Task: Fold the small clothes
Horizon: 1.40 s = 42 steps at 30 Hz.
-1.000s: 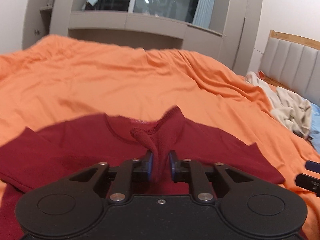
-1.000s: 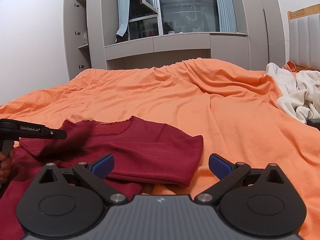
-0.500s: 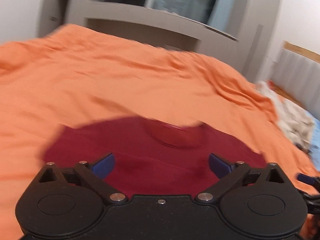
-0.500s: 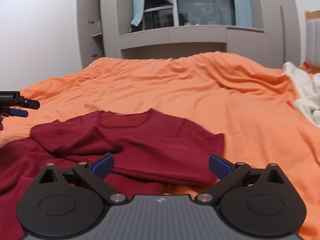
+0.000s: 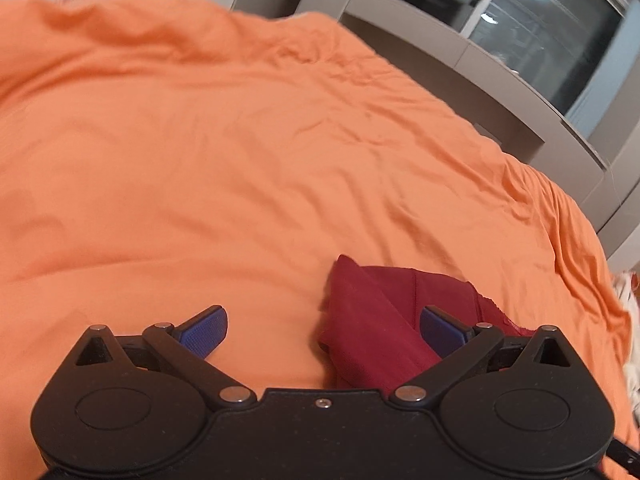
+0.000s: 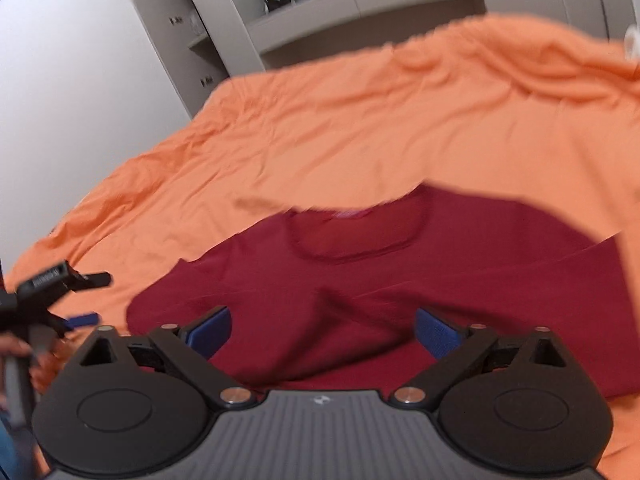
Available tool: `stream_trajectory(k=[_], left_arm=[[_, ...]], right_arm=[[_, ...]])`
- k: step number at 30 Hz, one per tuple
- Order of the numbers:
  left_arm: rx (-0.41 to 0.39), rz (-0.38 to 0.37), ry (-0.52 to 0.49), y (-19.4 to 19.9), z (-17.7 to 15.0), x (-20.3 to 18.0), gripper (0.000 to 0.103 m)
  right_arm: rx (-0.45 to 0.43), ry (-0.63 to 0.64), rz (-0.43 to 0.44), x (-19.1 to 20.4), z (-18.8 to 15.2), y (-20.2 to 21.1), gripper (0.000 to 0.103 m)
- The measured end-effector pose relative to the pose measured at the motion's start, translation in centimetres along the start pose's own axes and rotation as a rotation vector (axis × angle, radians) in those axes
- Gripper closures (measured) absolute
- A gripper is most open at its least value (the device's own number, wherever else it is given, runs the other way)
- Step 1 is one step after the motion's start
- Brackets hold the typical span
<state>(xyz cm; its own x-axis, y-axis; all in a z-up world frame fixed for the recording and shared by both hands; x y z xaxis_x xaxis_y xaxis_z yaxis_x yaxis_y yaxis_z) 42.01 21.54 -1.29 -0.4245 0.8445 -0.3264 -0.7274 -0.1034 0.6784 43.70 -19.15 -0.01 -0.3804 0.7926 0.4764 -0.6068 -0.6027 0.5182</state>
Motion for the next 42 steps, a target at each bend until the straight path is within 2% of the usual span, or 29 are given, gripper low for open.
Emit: stream_trajectory(k=[2,5,8,9,10,12,13,16,20,21,23,27,29,30,31,33,38,40,41,42], left_arm=[[0.033,-0.014,0.020,-1.0,-0.1,0.2,0.001],[0.052,-0.011,0.018,-1.5,-0.3,0.1,0.001],[0.046,-0.016,0.006,-1.2,-0.4,0.0,0.001],[0.048,-0.017,0.004,-1.2,-0.5,0.0,0.001],[0.051,-0.017,0.000,-1.3,-0.5,0.0,0.001],[0.053,-0.011,-0.009,-1.5,-0.6,-0.1,0.001],[0.054,-0.007,-0.012,-1.4,-0.7,-0.1,0.001],[0.055,-0.005,-0.010,-1.5,-0.7,-0.1,0.001],[0.054,-0.001,-0.015,-1.6,-0.7,-0.3,0.001],[0.053,0.002,-0.018,-1.7,-0.7,-0.3,0.001],[0.053,0.011,-0.030,-1.9,-0.9,-0.5,0.001],[0.055,0.042,-0.084,-2.4,-1.4,-1.4,0.001],[0.058,0.057,-0.120,-2.7,-1.8,-1.9,0.001],[0.059,0.063,-0.135,-2.8,-1.9,-2.1,0.003],[0.059,0.069,-0.147,-2.9,-2.0,-2.2,0.005],[0.053,0.077,-0.153,-3.1,-2.1,-2.3,0.009],[0.033,0.018,-0.077,-3.2,-1.9,-1.7,0.024],[0.038,-0.002,-0.061,-3.4,-2.0,-1.8,0.044],[0.045,-0.013,-0.059,-3.5,-2.0,-1.9,0.051],[0.055,-0.022,-0.060,-3.7,-2.1,-2.0,0.063]], right_arm=[[0.043,-0.022,-0.007,0.9,0.3,-1.7,0.011],[0.097,-0.075,-0.065,1.3,0.2,-4.0,0.021],[0.119,-0.138,-0.108,0.7,-0.1,-5.3,0.037],[0.116,-0.137,-0.133,0.5,-0.3,-5.6,0.051],[0.111,-0.134,-0.154,0.3,-0.6,-5.6,0.070],[0.097,-0.138,-0.159,0.0,-0.9,-5.6,0.092],[0.083,-0.130,-0.155,0.0,-1.0,-5.4,0.098],[-0.021,-0.014,-0.133,1.1,-1.0,-3.6,0.099],[-0.156,0.293,-0.195,3.7,-2.4,-0.5,0.099],[-0.172,0.344,-0.216,3.9,-2.9,-0.2,0.099],[-0.148,0.384,-0.244,3.4,-3.9,-0.2,0.099],[-0.049,0.288,-0.205,1.4,-5.0,-0.6,0.098],[-0.039,0.257,-0.178,0.8,-5.4,0.0,0.093],[-0.039,0.245,-0.161,0.6,-5.5,0.3,0.084],[-0.042,0.224,-0.145,0.3,-5.5,0.6,0.069],[-0.055,0.173,-0.100,-0.7,-5.5,0.9,0.053],[-0.083,0.011,-0.041,-3.4,-5.0,1.4,0.048],[-0.094,-0.064,-0.027,-4.6,-4.9,1.3,0.049],[-0.097,-0.101,-0.019,-5.3,-4.8,1.2,0.050],[-0.100,-0.132,-0.015,-5.8,-4.8,1.1,0.055]])
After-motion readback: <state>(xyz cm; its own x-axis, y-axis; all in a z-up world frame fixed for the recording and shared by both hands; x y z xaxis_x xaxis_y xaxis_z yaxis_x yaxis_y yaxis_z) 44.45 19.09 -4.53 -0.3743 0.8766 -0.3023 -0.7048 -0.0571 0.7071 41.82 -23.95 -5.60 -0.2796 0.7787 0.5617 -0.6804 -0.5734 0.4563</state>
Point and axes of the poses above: each gripper's, at about its wrist camera, not at the fingertips, and y roughly against the way its jaws point, x to its left, z to its top, the point moved 2 cm from there along -y, roughly the way its jaws point, and after that the axes turned 8 degrees about z, right-handed, at the moved point
